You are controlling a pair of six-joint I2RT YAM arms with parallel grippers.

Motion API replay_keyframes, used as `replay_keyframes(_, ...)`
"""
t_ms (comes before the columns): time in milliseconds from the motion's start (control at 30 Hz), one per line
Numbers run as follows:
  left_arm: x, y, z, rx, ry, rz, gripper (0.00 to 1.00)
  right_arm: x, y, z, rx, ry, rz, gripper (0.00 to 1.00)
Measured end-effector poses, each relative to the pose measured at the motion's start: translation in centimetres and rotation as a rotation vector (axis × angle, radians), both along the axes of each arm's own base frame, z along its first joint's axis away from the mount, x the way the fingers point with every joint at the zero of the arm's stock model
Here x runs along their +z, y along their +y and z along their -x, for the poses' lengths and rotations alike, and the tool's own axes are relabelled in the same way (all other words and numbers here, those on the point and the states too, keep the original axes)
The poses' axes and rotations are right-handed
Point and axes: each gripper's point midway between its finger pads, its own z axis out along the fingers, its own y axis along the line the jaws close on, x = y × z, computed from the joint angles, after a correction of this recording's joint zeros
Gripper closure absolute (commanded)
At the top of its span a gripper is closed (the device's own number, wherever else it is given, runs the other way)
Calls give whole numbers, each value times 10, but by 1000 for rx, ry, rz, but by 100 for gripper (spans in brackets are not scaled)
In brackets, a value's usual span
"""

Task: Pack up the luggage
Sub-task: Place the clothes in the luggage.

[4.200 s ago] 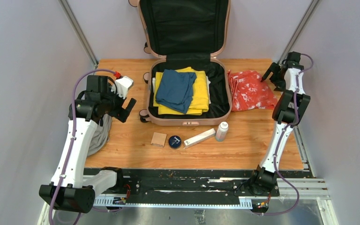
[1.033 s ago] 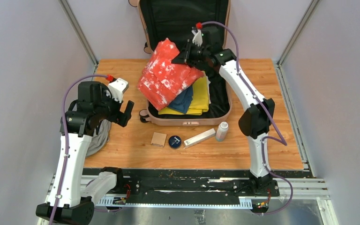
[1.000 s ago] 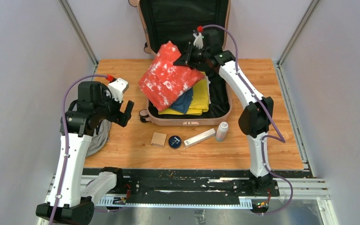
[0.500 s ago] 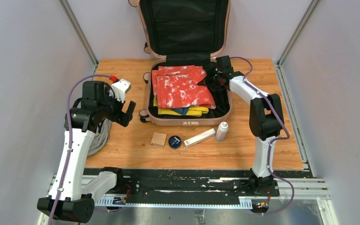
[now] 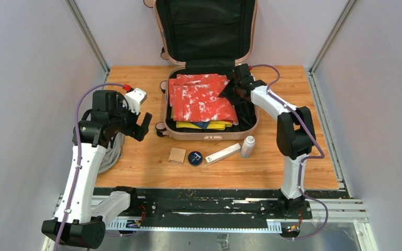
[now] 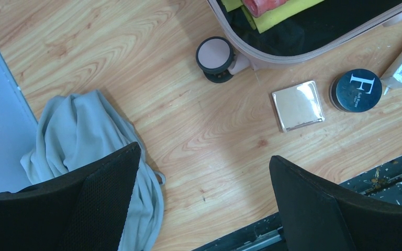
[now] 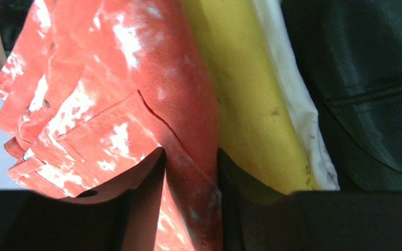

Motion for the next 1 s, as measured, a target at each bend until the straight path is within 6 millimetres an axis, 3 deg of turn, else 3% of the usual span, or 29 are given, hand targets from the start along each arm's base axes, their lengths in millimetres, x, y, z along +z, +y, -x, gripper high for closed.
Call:
replay_keyframes(67, 0, 0, 0, 0, -1, 0, 0, -2, -4, 5, 7, 26, 33, 40)
replay_keyframes(133, 0, 0, 0, -1, -2, -2, 0, 1, -12, 9, 18, 43, 84, 39)
replay_keyframes(200, 1, 0, 1, -1, -6, -2, 0, 12, -20, 10, 32, 36, 150, 38)
replay_keyframes(267, 2, 0, 1, -2, -9, -1, 0, 37, -30, 4, 42, -6, 220, 39)
replay_keyframes(367, 2, -1, 1, -5, -5, 7, 0, 76, -38, -5, 50, -103, 278, 48)
replay_keyframes(500, 3, -5, -3, -7, 4, 26, 0, 108, -34, 0, 102, -194, 282, 63)
replay_keyframes(600, 4, -7, -7, -8, 14, 38, 0, 117, 2, -1, 211, -260, 169, 70)
replay_keyframes(667, 3, -9, -10, -9, 25, 45, 0, 115, 38, -6, 304, -286, 85, 72)
replay_keyframes(733, 1, -10, -12, -10, 38, 48, 0, 107, 87, -19, 411, -312, -12, 74)
replay_keyframes(800, -2, -10, -14, -8, 51, 50, 0, 87, 131, -27, 500, -307, -104, 74)
replay_keyframes(900, -6, -10, -16, -5, 68, 51, 0, 42, 180, -30, 577, -260, -223, 75)
replay_keyframes(1000, -7, -10, -18, -3, 76, 52, 0, -3, 200, -33, 566, -191, -309, 75)
